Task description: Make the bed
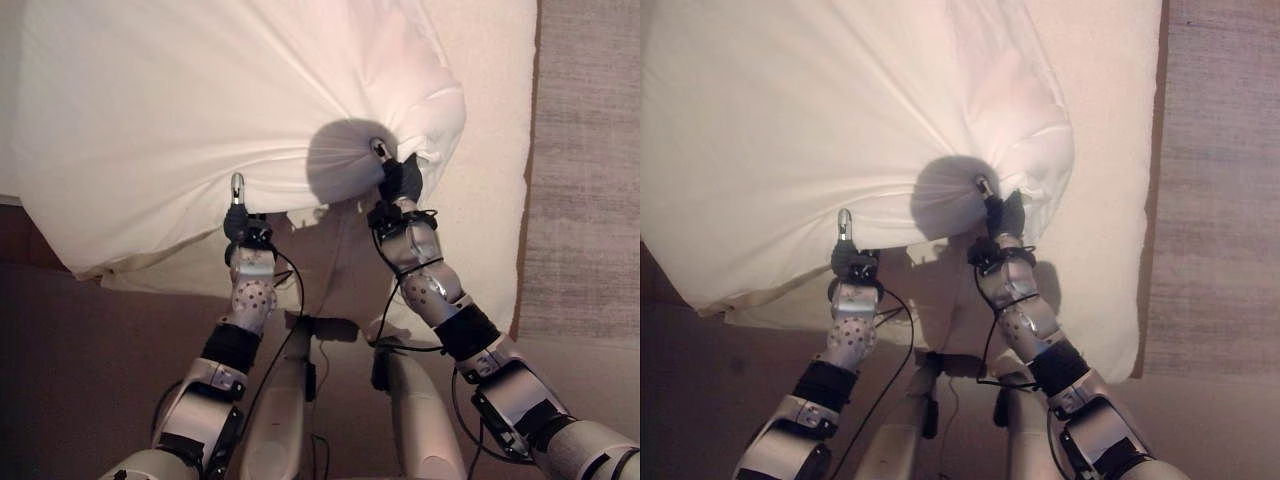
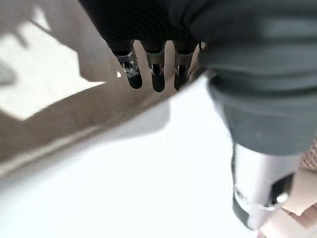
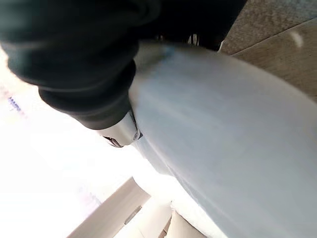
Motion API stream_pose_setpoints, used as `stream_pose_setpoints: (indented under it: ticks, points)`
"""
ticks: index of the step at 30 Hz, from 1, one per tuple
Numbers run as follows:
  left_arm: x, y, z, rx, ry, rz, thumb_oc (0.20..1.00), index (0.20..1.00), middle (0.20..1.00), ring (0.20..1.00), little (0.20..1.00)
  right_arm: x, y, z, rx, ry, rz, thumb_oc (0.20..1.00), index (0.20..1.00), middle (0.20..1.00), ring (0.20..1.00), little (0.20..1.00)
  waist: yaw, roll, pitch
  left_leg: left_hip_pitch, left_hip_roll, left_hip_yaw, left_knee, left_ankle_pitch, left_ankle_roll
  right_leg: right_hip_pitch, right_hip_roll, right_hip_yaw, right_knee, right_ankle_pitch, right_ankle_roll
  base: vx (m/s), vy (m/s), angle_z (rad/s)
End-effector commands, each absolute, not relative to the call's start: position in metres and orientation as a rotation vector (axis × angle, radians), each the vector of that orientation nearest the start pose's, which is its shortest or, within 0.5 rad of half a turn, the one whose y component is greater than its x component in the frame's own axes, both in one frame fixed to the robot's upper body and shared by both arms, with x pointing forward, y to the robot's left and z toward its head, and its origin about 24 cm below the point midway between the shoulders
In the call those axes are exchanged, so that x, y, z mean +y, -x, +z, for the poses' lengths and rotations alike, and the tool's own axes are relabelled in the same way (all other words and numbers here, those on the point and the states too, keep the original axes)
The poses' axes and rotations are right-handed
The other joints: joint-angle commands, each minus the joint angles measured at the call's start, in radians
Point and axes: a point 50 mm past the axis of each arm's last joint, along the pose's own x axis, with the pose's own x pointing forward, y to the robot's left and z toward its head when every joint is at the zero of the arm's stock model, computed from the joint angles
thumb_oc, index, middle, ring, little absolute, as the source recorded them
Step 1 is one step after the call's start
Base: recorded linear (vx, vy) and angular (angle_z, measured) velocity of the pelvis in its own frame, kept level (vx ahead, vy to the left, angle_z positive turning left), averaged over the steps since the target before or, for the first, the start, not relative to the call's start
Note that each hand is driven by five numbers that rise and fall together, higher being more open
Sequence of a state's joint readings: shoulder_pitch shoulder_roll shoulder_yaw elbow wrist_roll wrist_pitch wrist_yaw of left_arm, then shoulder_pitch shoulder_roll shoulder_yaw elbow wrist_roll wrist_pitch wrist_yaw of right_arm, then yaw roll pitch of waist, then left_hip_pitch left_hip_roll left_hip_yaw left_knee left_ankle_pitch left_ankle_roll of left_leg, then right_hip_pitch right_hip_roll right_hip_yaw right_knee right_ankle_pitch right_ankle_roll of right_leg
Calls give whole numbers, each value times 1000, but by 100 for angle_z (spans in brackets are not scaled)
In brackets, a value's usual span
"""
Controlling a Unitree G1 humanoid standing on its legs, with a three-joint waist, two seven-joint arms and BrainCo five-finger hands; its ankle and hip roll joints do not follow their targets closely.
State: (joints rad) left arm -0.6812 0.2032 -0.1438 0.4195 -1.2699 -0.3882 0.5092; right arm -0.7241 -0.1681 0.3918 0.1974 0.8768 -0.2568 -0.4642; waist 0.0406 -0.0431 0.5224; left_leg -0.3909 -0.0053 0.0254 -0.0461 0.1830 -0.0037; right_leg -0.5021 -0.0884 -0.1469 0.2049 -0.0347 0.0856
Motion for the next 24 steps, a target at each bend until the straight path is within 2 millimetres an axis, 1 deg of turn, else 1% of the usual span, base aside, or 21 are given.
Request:
stream_pose_setpoints:
  ticks: [1,5,8,10,12,13,14,15,16,17,19,20,21,24]
  points:
    - [195,-368,164,-306,1062,429,1000,1000,1000,1000,1000,-117,-322,201,-521,-847,16,200,200,200,200,200,-50,-39,-116,21,-35,19,5,-79,-21,34,34,20,-95,140,11,0,0,0]
    - [197,-373,184,-360,1071,429,1000,1000,1000,1000,1000,-115,-319,196,-506,-855,20,200,200,200,200,200,-57,-46,-115,32,-31,20,-30,-63,-28,26,38,23,-94,141,14,0,0,0]
    - [203,-372,186,-377,1076,452,1000,1000,1000,1000,1000,-119,-317,191,-499,-836,4,200,200,200,200,200,-59,-49,-115,35,-31,22,-32,-62,-29,23,38,21,-93,141,15,0,0,0]
    - [209,-369,185,-391,1067,486,1000,1000,1000,1000,1000,-123,-317,188,-496,-824,-22,200,200,200,200,200,-59,-49,-112,40,-30,23,-32,-65,-28,26,38,22,-94,141,15,0,0,0]
    - [220,-362,183,-435,1092,539,1000,1000,1000,1000,1000,-134,-317,182,-496,-805,-96,200,200,200,200,200,-55,-49,-108,48,-29,20,-31,-68,-27,33,41,24,-93,140,13,0,0,0]
    - [220,-362,183,-435,1092,539,1000,1000,1000,1000,1000,-134,-317,182,-496,-804,-96,200,200,200,200,200,-55,-49,-108,49,-29,20,-31,-68,-27,33,41,24,-93,140,13,0,0,0]
    - [229,-356,178,-453,1090,581,1000,1000,1000,1000,1000,-142,-319,180,-498,-805,-153,200,200,200,200,200,-51,-49,-108,53,-29,18,-30,-71,-27,38,41,23,-93,138,13,0,0,0]
    - [228,-356,178,-453,1089,582,1000,1000,1000,1000,1000,-142,-319,180,-498,-805,-153,200,200,200,200,200,-51,-49,-108,54,-29,18,-30,-71,-27,38,41,23,-93,138,13,0,0,0]
    - [236,-351,173,-463,1093,619,1000,1000,1000,1000,1000,-149,-321,177,-495,-809,-204,200,200,200,200,200,-47,-47,-108,58,-29,19,-30,-72,-27,42,42,23,-93,137,12,0,0,0]
    - [236,-351,173,-463,1093,619,1000,1000,1000,1000,1000,-149,-321,177,-495,-809,-204,200,200,200,200,200,-47,-47,-108,58,-29,19,-31,-72,-27,42,42,23,-93,137,12,0,0,0]
    - [248,-344,166,-478,1104,680,1000,1000,1000,1000,1000,-156,-323,173,-485,-832,-260,200,200,200,200,200,-40,-46,-110,59,-28,17,-32,-72,-28,45,41,19,-94,137,13,0,0,0]
    - [248,-344,166,-478,1104,680,1000,1000,1000,1000,1000,-156,-323,173,-485,-832,-260,200,200,200,200,200,-40,-46,-110,59,-28,16,-32,-72,-28,45,41,19,-94,137,13,0,0,0]
    - [255,-341,164,-490,1099,705,1000,1000,1000,1000,1000,-159,-323,171,-482,-836,-274,200,200,200,200,200,-35,-47,-110,57,-28,15,-33,-71,-31,43,40,15,-94,135,13,0,0,0]
    - [260,-338,166,-507,1087,718,1000,1000,1000,1000,1000,-161,-323,168,-471,-841,-286,200,200,200,200,200,-31,-48,-110,55,-29,13,-34,-69,-32,43,39,8,-92,133,14,0,0,0]
